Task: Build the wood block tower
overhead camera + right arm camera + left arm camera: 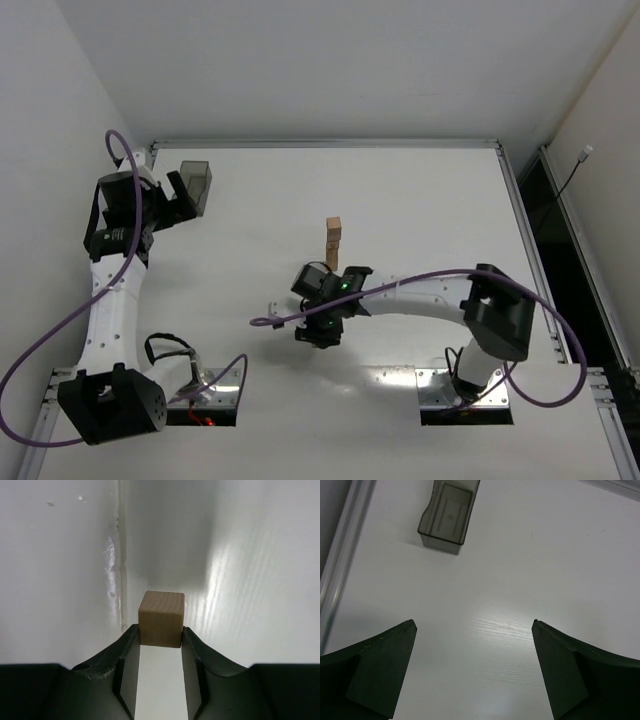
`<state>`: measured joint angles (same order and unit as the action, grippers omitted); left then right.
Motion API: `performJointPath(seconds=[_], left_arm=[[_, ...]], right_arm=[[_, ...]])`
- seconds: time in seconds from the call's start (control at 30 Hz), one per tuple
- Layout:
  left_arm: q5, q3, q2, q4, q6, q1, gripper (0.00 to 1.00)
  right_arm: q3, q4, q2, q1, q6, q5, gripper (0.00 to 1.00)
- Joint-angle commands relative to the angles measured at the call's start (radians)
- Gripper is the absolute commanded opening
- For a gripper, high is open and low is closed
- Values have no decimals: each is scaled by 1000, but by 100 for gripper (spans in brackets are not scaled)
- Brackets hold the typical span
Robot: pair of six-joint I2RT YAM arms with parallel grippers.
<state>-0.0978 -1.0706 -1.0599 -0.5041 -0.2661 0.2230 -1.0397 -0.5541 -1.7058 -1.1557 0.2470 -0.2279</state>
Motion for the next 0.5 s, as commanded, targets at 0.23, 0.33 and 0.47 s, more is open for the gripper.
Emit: performJointPath(seconds=[0.23,0.33,0.47], left_arm=[[-336,40,31,18,131,12,99],[-420,40,-3,18,142,12,99],[-485,6,-54,9,166,12,99]], right_arm=[[-264,-405,302,145,469,-214,0],[-360,-538,314,186,576,-202,0],[-456,-598,325,247,613,-177,0]])
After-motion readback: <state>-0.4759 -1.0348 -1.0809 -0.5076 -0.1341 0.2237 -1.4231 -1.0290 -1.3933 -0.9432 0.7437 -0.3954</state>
